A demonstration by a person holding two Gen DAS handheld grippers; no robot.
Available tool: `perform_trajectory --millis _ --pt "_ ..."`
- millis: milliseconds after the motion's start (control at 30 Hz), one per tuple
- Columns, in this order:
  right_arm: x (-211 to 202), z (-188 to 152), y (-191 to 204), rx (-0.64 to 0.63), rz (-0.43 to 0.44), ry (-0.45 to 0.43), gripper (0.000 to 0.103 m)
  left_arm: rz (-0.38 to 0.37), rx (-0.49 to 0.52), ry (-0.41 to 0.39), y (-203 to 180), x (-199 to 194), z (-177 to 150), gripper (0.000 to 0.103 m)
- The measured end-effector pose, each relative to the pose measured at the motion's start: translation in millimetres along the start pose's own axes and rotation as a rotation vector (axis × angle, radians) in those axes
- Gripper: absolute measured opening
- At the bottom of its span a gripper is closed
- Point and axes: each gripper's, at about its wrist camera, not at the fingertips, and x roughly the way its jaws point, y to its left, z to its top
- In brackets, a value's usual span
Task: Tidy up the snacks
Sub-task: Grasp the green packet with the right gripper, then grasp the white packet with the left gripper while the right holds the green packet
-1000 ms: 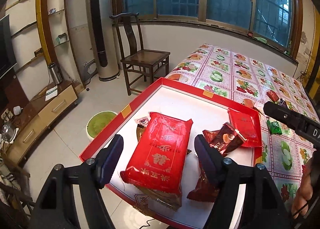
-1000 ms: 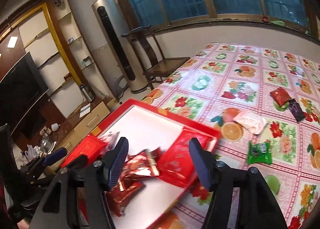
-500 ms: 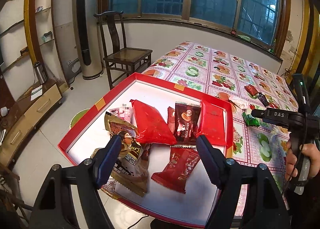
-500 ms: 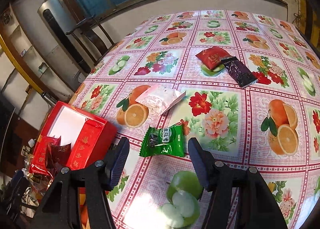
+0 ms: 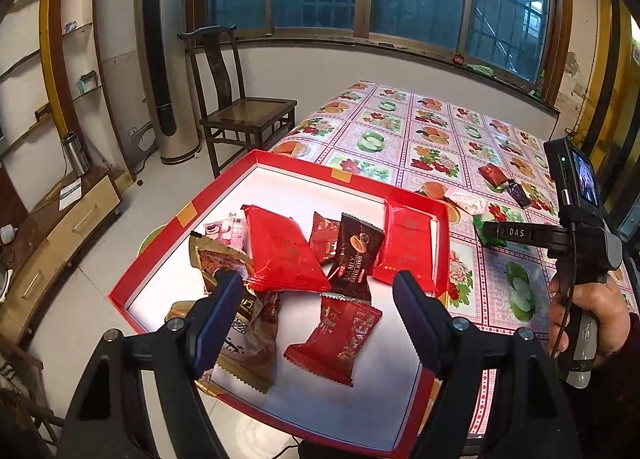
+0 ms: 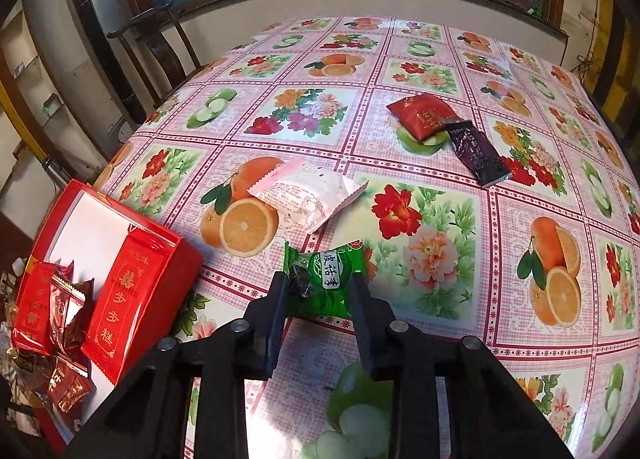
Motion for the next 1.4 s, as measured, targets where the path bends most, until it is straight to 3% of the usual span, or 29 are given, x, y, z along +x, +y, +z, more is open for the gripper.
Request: perform_trajectory --millis 167,300,433,533,667,833,1000,1300,1400 --pt "-4.9 -1.0 -29.1 0.042 0.015 0.008 0.030 -0.012 0.039 0.013 -20.3 1.5 2.7 0.077" --pt "-13.3 -2.9 -71.7 0.081 -0.024 -0.004 0.029 -0.062 0.082 0.042 -45.4 8.3 14.2 0.077" --pt "-21.0 -1.8 -123.8 0.144 -0.091 -0.028 0.029 -0.128 0.123 0.091 -81.7 26.8 40.6 0.077" --pt "-25.7 -0.6 -166.3 0.209 -0.141 -0.066 0.029 -0.138 0.174 0.122 -110.9 51.4 66.7 0.077" --pt "-26.5 -1.9 -203.7 0.300 -0.026 -0.090 0.029 -0.160 0.246 0.216 -140.5 99.3 92.5 0.080" --pt "-26.1 1.0 -201.2 0.282 -0.019 -0.080 0.029 -0.112 0.313 0.307 -167.4 159.4 107.0 0.080" --pt "-26.7 -2.5 -206.4 0.322 0.020 -0.060 0.029 -0.072 0.280 0.383 -160.7 203.3 111.3 0.079" --pt "-26.2 -3.1 -200.8 0.323 0.022 -0.054 0.029 -0.109 0.261 0.420 -167.0 229.6 101.6 0.079" --pt "-25.8 -3.0 -201.2 0.326 0.024 -0.055 0.029 -0.130 0.254 0.413 -169.0 234.9 99.8 0.070"
